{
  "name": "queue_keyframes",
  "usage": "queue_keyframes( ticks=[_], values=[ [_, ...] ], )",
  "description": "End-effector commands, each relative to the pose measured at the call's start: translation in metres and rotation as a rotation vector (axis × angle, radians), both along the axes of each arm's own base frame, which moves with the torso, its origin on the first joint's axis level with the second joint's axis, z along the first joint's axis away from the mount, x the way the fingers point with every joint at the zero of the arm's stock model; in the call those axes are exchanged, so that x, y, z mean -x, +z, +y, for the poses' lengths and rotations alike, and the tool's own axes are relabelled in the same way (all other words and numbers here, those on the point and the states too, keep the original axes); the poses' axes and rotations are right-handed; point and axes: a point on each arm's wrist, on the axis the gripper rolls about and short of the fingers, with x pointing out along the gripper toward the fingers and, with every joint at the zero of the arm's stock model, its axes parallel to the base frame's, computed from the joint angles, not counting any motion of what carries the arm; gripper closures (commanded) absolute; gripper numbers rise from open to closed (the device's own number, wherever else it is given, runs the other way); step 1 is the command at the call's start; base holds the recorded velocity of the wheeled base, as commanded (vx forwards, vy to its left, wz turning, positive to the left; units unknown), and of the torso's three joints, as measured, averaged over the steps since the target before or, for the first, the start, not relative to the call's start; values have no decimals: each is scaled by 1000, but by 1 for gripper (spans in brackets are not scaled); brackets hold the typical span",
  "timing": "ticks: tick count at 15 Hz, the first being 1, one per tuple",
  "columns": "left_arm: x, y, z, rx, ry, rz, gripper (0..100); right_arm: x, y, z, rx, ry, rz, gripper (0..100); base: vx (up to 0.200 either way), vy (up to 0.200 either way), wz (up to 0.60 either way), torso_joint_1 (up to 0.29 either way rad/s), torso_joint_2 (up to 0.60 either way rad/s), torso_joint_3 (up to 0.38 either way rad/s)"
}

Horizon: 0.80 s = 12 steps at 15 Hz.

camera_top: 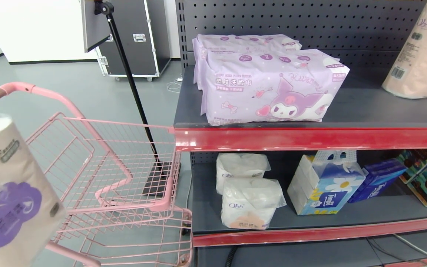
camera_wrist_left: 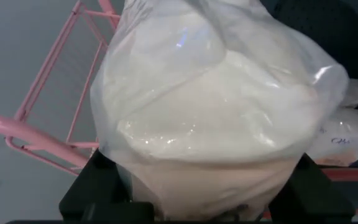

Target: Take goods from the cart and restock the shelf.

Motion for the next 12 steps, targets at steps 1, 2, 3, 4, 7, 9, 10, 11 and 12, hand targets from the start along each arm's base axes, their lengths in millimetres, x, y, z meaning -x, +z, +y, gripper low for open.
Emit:
queue_keyframes(
  ticks=[1,2,3,4,7,9,10,11,12],
  values=[
    [52,-6,4,-15,-6,-136,100,0,0,0,0,0,1,0,0,0,0,0,0,0],
    [61,-11,5,-25,-3,-148,100,0,0,0,2,0,1,0,0,0,0,0,0,0],
    [66,-14,5,-29,-3,-159,100,0,0,0,2,0,1,0,0,0,0,0,0,0],
    [72,-18,6,-29,-3,-159,100,0,0,0,2,-1,1,0,0,0,0,0,0,0],
    [85,-30,7,-52,-3,-139,100,0,0,0,2,-1,1,0,0,0,0,46,-171,-128],
    [88,-32,7,-77,-1,-143,100,0,0,0,2,-1,1,0,0,0,0,122,-439,-312],
    [88,-32,7,-77,-2,-138,100,0,0,0,2,-1,1,0,0,0,0,149,-486,-344],
    [87,-32,7,-77,-2,-135,100,0,0,0,2,-1,1,0,0,0,0,154,-505,-349],
    [87,-32,7,-77,-2,-134,100,0,0,0,2,-1,1,0,0,0,0,168,-530,-369]
  ],
)
